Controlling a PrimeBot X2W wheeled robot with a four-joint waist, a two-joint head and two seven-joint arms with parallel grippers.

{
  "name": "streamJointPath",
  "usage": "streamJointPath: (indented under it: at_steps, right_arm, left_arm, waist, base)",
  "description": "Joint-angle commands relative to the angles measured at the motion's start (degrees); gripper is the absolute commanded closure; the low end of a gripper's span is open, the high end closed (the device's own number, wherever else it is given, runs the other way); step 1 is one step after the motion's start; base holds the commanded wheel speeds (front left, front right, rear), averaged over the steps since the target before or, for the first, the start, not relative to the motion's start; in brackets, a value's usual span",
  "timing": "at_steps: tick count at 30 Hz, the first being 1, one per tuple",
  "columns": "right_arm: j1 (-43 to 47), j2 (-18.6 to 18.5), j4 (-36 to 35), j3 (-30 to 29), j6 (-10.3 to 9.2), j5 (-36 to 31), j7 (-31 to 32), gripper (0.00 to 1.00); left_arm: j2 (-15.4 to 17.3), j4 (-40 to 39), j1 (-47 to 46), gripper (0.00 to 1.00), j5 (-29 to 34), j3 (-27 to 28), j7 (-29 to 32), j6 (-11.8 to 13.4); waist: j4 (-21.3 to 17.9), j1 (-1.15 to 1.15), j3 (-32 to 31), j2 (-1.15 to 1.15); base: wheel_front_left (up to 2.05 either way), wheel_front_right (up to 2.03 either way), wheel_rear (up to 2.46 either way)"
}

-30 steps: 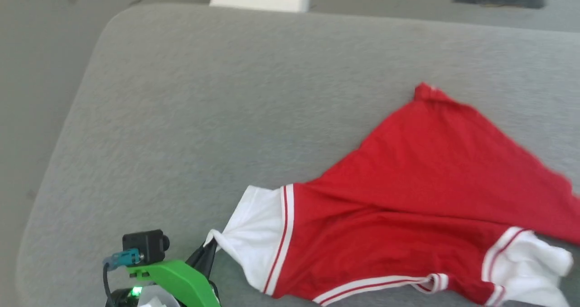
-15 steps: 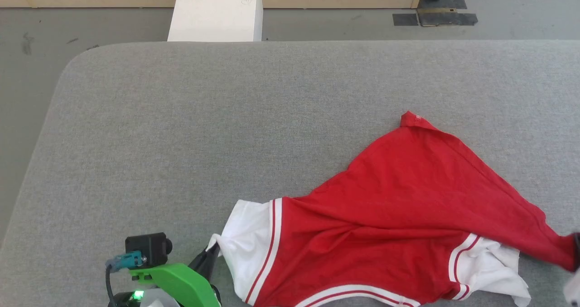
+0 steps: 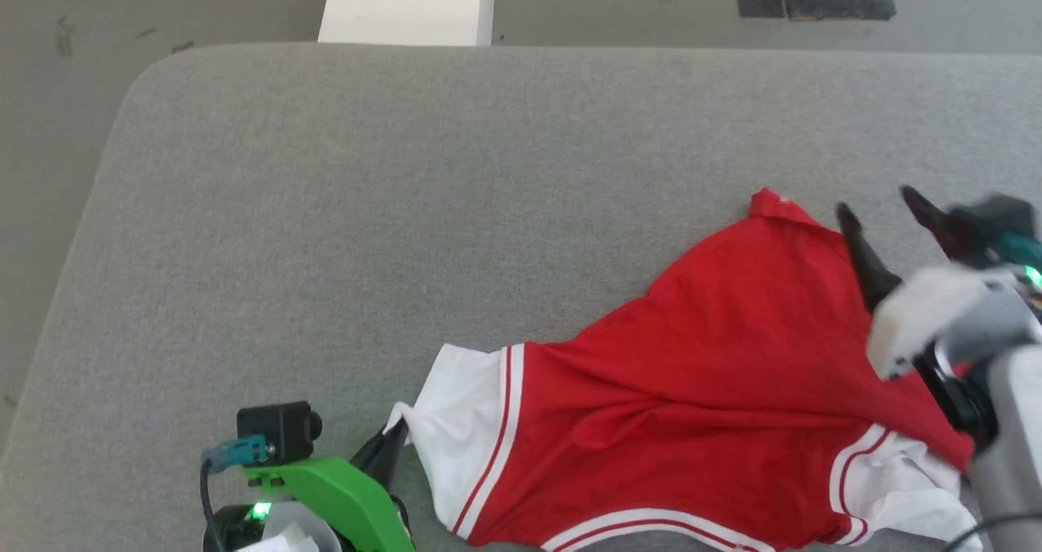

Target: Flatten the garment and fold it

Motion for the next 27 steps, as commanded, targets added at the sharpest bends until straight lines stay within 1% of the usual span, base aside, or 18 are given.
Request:
streamJointPath:
  at_steps: [1, 4, 8, 13, 14, 16, 17, 18, 19, 24, 27]
  right_arm:
    - [-3.0, -0.8, 2.1, 2.2, -0.08, 0.6, 0.8, 0.0]
    - [-8.8, -2.5, 8.3, 7.0, -0.08, 1.3, 3.5, 0.0]
    - [-15.0, -4.2, 15.7, 11.5, -0.08, 1.7, 7.7, 0.0]
    - [-20.0, -5.6, 22.3, 16.1, -0.08, 3.0, 14.4, 0.0]
    - [-20.7, -5.8, 23.4, 16.8, -0.08, 3.4, 16.0, 0.05]
    - [-21.7, -6.2, 24.9, 17.7, -0.08, 4.2, 18.4, 0.54]
    - [-22.0, -6.2, 25.3, 17.9, -0.08, 4.6, 19.2, 0.66]
    - [-22.2, -6.4, 25.7, 17.9, -0.08, 5.0, 19.9, 0.89]
    - [-22.4, -6.5, 25.8, 17.9, -0.08, 5.1, 20.0, 1.0]
    - [-20.6, -6.0, 24.8, 14.7, -0.08, 6.1, 15.6, 1.0]
    - [-17.6, -4.8, 23.3, 11.2, -0.08, 7.5, 12.4, 1.0]
  left_arm:
    - [-0.2, -0.1, -1.2, 1.0, -0.4, 0.0, -0.1, -0.1]
    - [-0.5, -0.1, -1.9, 1.0, -0.4, -0.5, -0.2, -0.2]
    - [-0.9, 0.4, -3.1, 1.0, -0.3, -1.1, -0.3, -0.5]
    - [-1.6, 1.5, -4.4, 1.0, -0.4, -1.7, -0.8, -0.9]
    - [-1.7, 1.7, -4.5, 1.0, -0.5, -1.8, -1.0, -1.0]
    - [-1.9, 2.3, -4.7, 1.0, -0.5, -1.9, -1.3, -1.1]
    - [-1.9, 2.5, -4.7, 1.0, -0.6, -1.9, -1.4, -1.2]
    - [-2.0, 2.8, -4.7, 1.0, -0.6, -1.9, -1.6, -1.2]
    - [-2.0, 3.0, -4.7, 1.0, -0.6, -1.9, -1.7, -1.2]
    - [-2.1, 4.0, -4.3, 1.0, -1.0, -1.8, -2.4, -1.3]
    - [-1.9, 4.4, -3.8, 1.0, -1.2, -1.6, -2.6, -1.2]
  waist:
    - [1.4, 0.0, 1.5, 0.0]
    - [2.8, 0.0, 2.9, 0.0]
    - [4.7, 0.0, 4.4, 0.0]
    - [6.3, 0.0, 5.6, 0.0]
    - [6.5, 0.0, 5.7, 0.0]
    - [6.7, 0.0, 5.7, 0.0]
    - [6.8, 0.0, 5.6, 0.0]
    - [6.8, 0.0, 5.5, 0.0]
    - [6.8, 0.0, 5.4, 0.0]
    - [6.0, 0.0, 3.6, 0.0]
    - [5.2, 0.0, 2.1, 0.0]
  base:
    - [0.0, 0.0, 0.0]
    - [0.0, 0.0, 0.0]
    - [0.0, 0.0, 0.0]
    - [0.0, 0.0, 0.0]
    - [0.0, 0.0, 0.0]
    - [0.0, 0.0, 0.0]
    - [0.0, 0.0, 0.0]
    - [0.0, 0.0, 0.0]
    - [0.0, 0.0, 0.0]
    - [0.0, 0.0, 0.0]
    - [0.0, 0.0, 0.0]
